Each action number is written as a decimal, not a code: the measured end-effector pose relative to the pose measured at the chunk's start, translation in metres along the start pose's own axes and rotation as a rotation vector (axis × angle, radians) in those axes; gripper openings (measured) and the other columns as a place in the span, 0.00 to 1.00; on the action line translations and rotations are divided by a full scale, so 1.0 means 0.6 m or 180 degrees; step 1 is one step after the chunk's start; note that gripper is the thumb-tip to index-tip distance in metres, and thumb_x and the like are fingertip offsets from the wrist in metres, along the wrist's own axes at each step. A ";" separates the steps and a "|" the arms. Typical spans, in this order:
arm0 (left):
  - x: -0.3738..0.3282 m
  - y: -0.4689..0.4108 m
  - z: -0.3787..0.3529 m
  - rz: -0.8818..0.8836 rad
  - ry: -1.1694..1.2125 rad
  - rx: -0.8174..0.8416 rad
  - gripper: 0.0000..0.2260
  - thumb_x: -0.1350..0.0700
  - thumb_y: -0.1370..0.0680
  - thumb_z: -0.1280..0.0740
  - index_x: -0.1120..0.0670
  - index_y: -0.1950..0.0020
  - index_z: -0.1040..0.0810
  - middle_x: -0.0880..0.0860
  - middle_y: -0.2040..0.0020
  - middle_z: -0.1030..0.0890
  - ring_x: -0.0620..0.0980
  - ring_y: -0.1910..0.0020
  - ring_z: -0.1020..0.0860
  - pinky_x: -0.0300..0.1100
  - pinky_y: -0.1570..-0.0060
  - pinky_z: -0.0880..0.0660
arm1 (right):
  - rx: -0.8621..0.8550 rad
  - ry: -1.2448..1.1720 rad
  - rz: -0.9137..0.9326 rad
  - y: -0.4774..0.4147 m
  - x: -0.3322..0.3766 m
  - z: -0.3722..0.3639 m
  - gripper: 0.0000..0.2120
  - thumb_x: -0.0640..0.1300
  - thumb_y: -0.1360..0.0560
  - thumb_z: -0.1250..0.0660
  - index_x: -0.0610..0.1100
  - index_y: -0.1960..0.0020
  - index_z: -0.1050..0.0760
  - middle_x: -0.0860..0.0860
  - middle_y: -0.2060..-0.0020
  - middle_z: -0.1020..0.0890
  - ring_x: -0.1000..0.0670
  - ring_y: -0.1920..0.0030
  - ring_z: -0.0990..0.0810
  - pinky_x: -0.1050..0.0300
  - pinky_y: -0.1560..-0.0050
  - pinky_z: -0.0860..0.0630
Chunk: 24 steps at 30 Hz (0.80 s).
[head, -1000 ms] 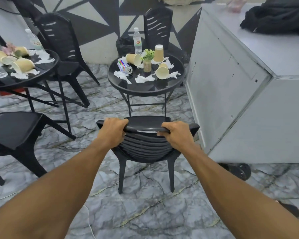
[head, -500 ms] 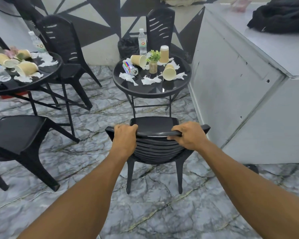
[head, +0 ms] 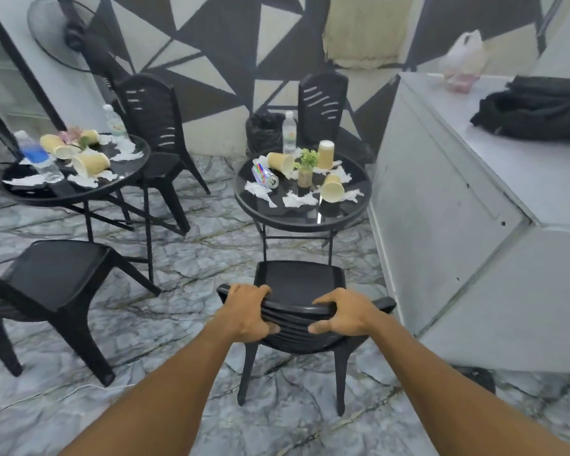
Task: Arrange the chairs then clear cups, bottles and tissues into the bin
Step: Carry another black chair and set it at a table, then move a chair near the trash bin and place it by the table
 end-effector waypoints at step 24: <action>0.534 -0.221 0.432 0.0350 -0.0184 -0.0226 0.28 0.50 0.26 0.29 0.51 0.27 0.32 0.56 0.32 0.26 0.57 0.35 0.27 0.52 0.42 0.24 | -0.0354 0.0402 0.0327 -0.521 0.555 0.191 0.19 0.56 0.25 0.32 0.48 0.38 0.21 0.49 0.44 0.18 0.46 0.43 0.21 0.49 0.42 0.24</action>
Point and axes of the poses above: each hand's wrist, its own y-axis away from the middle knuckle, its own z-axis out of the back of the hand, x = y × z, the point moved 9 cm from there along -y, towards the middle knuckle
